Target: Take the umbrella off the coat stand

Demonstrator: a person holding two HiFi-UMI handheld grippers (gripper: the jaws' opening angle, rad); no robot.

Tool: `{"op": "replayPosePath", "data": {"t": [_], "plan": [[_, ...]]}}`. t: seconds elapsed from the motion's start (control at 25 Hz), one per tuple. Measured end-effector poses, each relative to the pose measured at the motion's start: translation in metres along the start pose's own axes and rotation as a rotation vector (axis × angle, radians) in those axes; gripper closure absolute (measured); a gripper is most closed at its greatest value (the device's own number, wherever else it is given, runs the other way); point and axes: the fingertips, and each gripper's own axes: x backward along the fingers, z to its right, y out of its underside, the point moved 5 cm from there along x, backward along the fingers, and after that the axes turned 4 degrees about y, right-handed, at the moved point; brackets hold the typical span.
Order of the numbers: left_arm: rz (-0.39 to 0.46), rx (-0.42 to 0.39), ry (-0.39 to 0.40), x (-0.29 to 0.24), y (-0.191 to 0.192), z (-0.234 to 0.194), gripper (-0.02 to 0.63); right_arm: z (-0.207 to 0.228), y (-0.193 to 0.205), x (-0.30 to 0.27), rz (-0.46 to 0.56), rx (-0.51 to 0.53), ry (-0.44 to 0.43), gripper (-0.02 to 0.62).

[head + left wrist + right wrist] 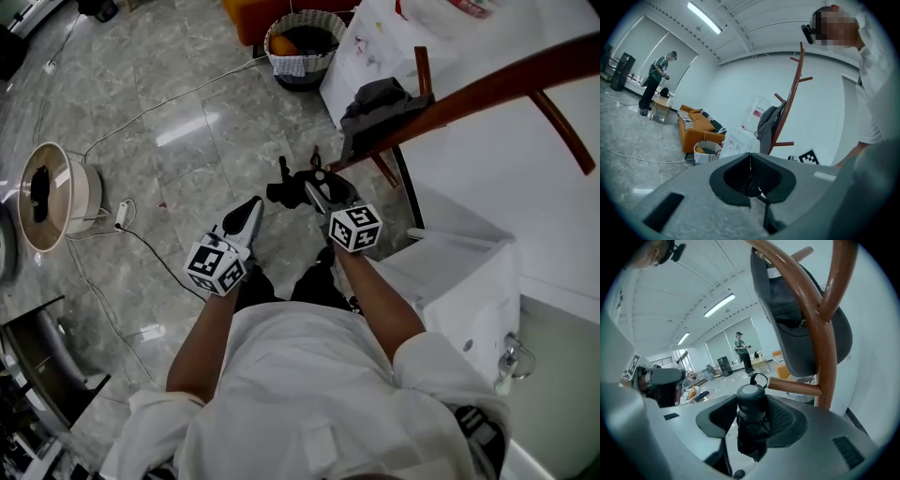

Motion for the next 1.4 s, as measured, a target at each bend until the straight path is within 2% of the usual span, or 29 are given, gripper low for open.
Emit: {"op": "replayPosePath", "data": {"t": [0.32,0.64,1.04,1.24,1.4], "plan": [[0.016,0.0,-0.015,0.02,-0.014,0.001,0.589,-0.035,-0.03,0.011,0.04,0.02,-0.08,0.401],[0.029,-0.046,0.032,0.019,-0.042,0.017,0.589,-0.058,-0.081,0.051,0.115,0.049,-0.151,0.403],[0.041,-0.167,0.071,0.025,-0.091,0.047,0.589,-0.073,-0.148,0.128,0.23,0.128,-0.204,0.407],[0.038,-0.228,0.115,0.02,-0.111,0.073,0.589,-0.072,-0.162,0.165,0.257,0.181,-0.213,0.408],[0.014,-0.282,0.12,0.021,-0.125,0.096,0.589,-0.067,-0.16,0.186,0.262,0.162,-0.19,0.408]]}}
